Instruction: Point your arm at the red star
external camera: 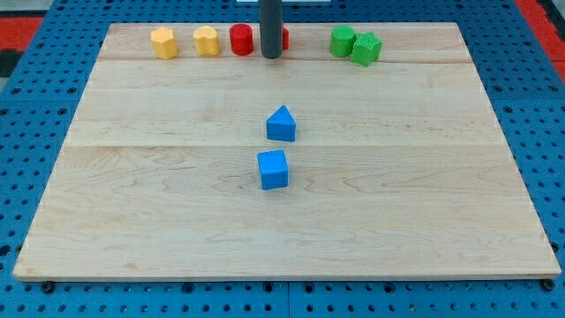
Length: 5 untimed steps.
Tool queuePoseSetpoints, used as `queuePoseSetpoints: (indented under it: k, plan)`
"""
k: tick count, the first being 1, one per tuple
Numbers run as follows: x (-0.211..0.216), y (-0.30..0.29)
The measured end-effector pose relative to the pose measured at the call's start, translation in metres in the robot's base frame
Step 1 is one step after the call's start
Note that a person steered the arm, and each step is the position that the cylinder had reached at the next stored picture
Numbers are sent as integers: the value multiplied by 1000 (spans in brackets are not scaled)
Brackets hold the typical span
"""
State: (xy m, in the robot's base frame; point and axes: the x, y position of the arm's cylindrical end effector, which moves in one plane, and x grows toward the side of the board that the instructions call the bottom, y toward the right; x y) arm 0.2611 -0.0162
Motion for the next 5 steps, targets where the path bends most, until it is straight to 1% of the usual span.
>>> queuePoseSetpoints:
  k: [1, 2, 3, 5]
  plan:
    - [0, 3]
    - [15, 7]
    - [25, 36]
    - [-4, 48]
